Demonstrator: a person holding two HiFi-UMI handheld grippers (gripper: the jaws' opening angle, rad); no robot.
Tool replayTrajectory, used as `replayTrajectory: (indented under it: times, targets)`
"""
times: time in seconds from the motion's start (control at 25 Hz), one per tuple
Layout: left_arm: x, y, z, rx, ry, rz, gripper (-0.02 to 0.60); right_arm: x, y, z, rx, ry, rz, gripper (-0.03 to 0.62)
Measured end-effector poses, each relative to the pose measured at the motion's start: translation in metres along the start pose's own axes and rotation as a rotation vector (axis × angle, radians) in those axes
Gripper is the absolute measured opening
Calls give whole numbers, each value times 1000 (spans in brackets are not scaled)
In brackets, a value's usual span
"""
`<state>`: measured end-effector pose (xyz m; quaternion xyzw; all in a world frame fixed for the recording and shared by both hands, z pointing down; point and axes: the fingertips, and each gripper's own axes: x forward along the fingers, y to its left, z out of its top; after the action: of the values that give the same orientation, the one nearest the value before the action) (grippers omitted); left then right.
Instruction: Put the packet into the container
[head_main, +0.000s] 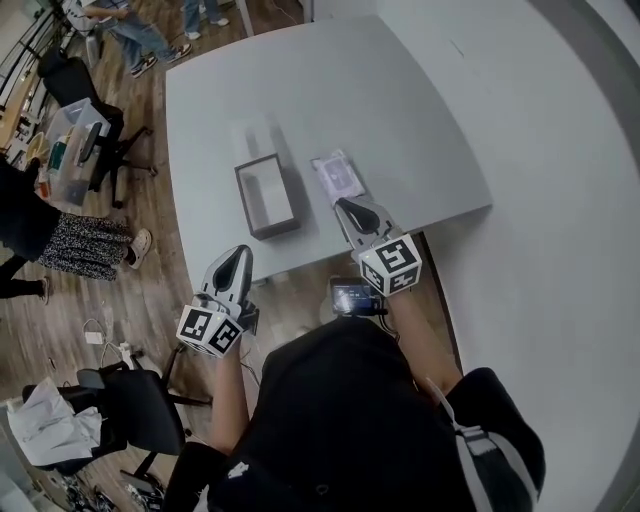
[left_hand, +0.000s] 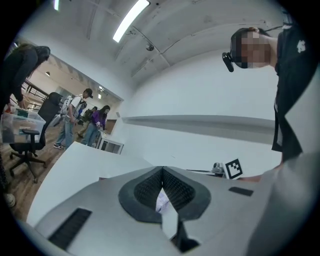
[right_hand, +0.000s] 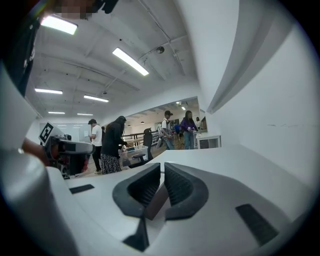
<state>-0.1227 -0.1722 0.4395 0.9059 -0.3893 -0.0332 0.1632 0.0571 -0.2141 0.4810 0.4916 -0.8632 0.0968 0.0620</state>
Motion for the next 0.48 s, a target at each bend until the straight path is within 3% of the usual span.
replayTrajectory:
  times: [0.28, 0.36, 0.48]
  targets:
    - [44, 15, -7, -27, 49, 50, 8, 41, -47, -24, 23, 79, 12, 35]
    - [46, 23, -12, -43, 64, 61, 8, 52, -52, -35, 31, 109, -1, 181]
    - [48, 32, -18, -63, 88, 60, 8, 65, -63, -56, 38, 179, -56, 284]
